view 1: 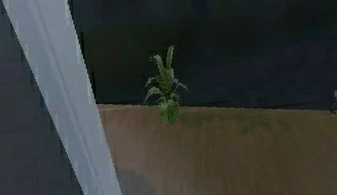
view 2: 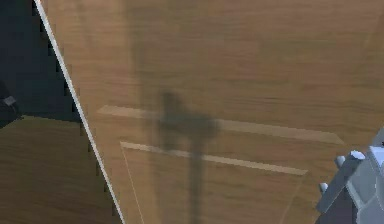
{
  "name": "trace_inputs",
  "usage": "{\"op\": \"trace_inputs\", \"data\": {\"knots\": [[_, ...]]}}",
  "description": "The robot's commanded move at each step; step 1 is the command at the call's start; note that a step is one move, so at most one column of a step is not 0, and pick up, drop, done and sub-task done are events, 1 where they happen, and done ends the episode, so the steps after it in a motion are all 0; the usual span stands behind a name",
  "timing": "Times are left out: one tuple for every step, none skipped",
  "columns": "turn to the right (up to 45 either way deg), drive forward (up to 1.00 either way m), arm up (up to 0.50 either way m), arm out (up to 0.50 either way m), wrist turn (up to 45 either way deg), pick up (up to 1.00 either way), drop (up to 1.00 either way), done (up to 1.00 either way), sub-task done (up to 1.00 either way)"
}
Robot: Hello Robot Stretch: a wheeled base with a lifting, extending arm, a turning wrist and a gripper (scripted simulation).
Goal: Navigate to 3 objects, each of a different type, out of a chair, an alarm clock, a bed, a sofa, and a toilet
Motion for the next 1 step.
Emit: {"op": "trace_inputs", "data": {"knots": [[9.0,0.0,0.0,0.0,0.0,0.0,0.0,0.0,0.0]]}}
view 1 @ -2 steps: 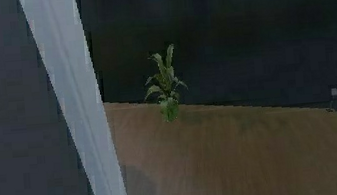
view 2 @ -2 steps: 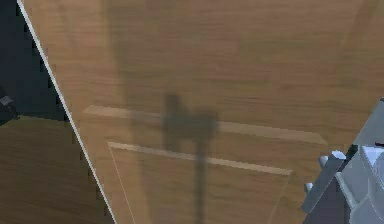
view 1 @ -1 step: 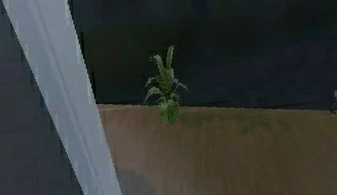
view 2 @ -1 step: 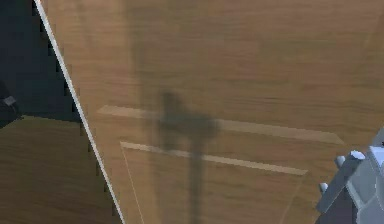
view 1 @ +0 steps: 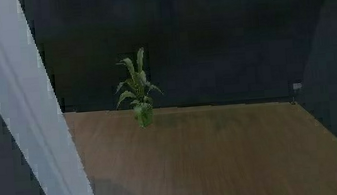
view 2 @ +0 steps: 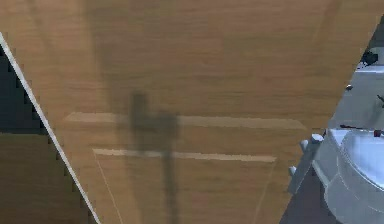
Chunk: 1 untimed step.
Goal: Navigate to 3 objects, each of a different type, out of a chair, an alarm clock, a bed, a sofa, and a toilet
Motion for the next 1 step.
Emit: {"op": "trace_inputs", "data": {"knots": [[0.0,0.6,0.0,0.0,0.0,0.0,0.0,0.0,0.0]]}}
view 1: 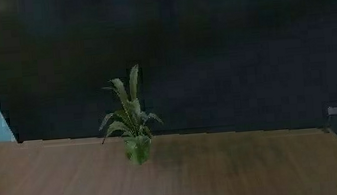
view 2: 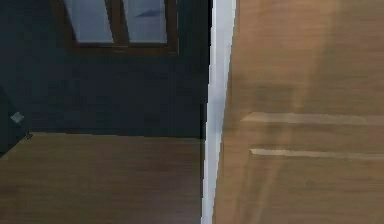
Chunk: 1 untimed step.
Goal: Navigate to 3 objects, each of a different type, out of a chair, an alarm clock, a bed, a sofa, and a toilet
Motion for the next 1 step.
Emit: {"op": "trace_inputs", "data": {"knots": [[-33.0,0.0,0.0,0.0,0.0,0.0,0.0,0.0,0.0]]}}
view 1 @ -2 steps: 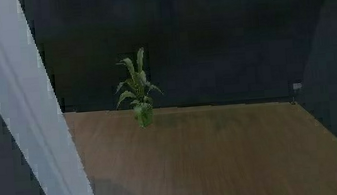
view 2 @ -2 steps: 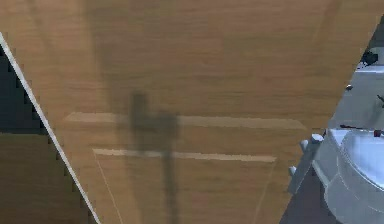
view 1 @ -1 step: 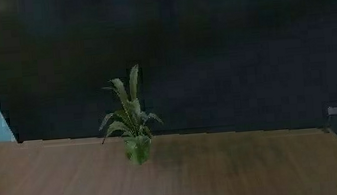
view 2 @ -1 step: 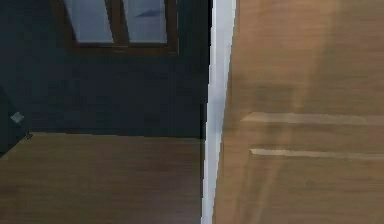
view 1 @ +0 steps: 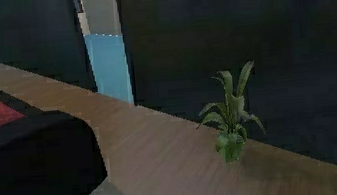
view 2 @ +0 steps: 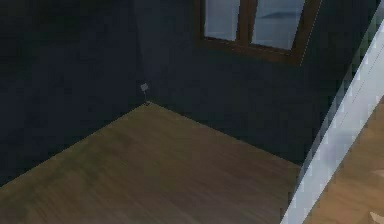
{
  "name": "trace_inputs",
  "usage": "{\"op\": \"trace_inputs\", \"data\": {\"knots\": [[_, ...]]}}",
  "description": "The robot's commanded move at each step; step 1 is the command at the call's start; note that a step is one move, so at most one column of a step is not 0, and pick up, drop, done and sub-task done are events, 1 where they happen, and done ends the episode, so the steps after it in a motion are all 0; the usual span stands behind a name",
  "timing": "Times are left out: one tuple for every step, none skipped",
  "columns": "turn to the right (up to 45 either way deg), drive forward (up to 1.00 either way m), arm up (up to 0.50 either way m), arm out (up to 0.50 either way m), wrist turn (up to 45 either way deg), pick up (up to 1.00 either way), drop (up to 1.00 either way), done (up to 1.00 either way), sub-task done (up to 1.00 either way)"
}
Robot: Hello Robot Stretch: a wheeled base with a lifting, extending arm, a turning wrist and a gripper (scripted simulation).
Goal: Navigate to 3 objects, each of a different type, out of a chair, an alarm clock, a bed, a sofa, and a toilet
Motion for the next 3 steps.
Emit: {"op": "trace_inputs", "data": {"knots": [[0.0,0.25,0.0,0.0,0.0,0.0,0.0,0.0,0.0],[-45.0,0.0,0.0,0.0,0.0,0.0,0.0,0.0,0.0],[-3.0,0.0,0.0,0.0,0.0,0.0,0.0,0.0,0.0]]}}
